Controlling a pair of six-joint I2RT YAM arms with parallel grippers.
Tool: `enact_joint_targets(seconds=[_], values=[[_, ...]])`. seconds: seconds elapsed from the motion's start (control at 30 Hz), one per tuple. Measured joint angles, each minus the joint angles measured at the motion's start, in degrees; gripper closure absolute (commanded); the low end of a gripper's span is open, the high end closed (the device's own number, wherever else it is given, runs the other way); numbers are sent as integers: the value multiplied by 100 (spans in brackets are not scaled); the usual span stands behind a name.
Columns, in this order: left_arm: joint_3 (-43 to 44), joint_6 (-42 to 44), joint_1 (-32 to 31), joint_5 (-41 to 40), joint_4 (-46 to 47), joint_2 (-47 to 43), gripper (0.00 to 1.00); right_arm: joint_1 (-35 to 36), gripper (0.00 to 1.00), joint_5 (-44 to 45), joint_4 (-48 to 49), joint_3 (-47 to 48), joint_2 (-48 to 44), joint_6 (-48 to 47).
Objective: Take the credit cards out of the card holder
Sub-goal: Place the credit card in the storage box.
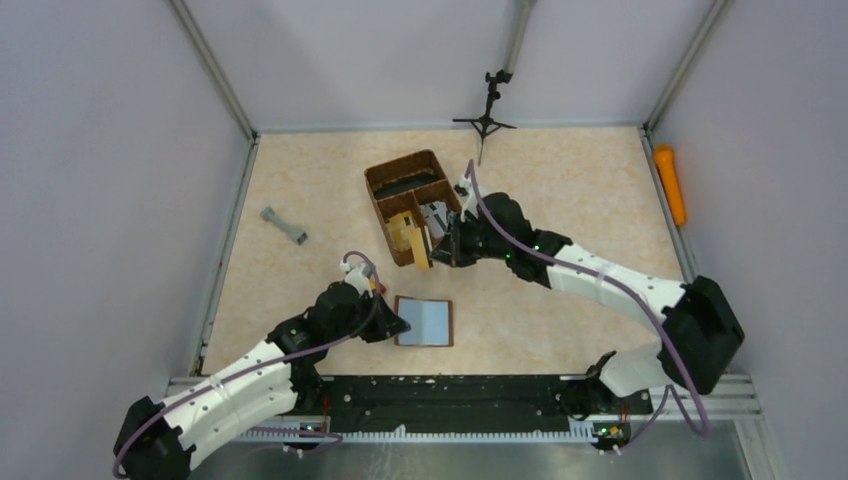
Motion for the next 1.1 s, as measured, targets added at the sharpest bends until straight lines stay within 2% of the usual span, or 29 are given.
enact_joint_targets(seconds=[0.17, 0.33, 0.53, 0.63, 0.67, 0.77, 0.8, 0.97, 1.1], values=[[284, 378, 0, -92, -457, 39, 100, -304, 100, -210, -28, 992, 1130, -256], [332, 586, 0, -133, -656, 24, 100, -570, 100, -328, -476, 2216, 2299, -564], [332, 706, 0, -140, -763, 33, 100, -643, 100, -605, -962, 3410, 3418, -833], [332, 726, 0, -125, -754, 76, 100, -643, 100, -621, -1130, 3692, 3755, -894], [332, 728, 0, -109, -754, 92, 100, -643, 98, -612, -1228, 3748, 3838, -922], [332, 728, 0, -66, -754, 116, 100, -643, 76, -535, -1432, 3827, 3958, -970], [332, 728, 0, -63, -754, 116, 100, -643, 72, -494, -1499, 3856, 3985, -988], [332, 730, 0, -63, -756, 96, 100, -643, 59, -291, -1725, 3895, 3993, -1073], [332, 752, 0, -70, -761, 92, 100, -643, 57, -181, -1740, 3681, 3788, -1113]])
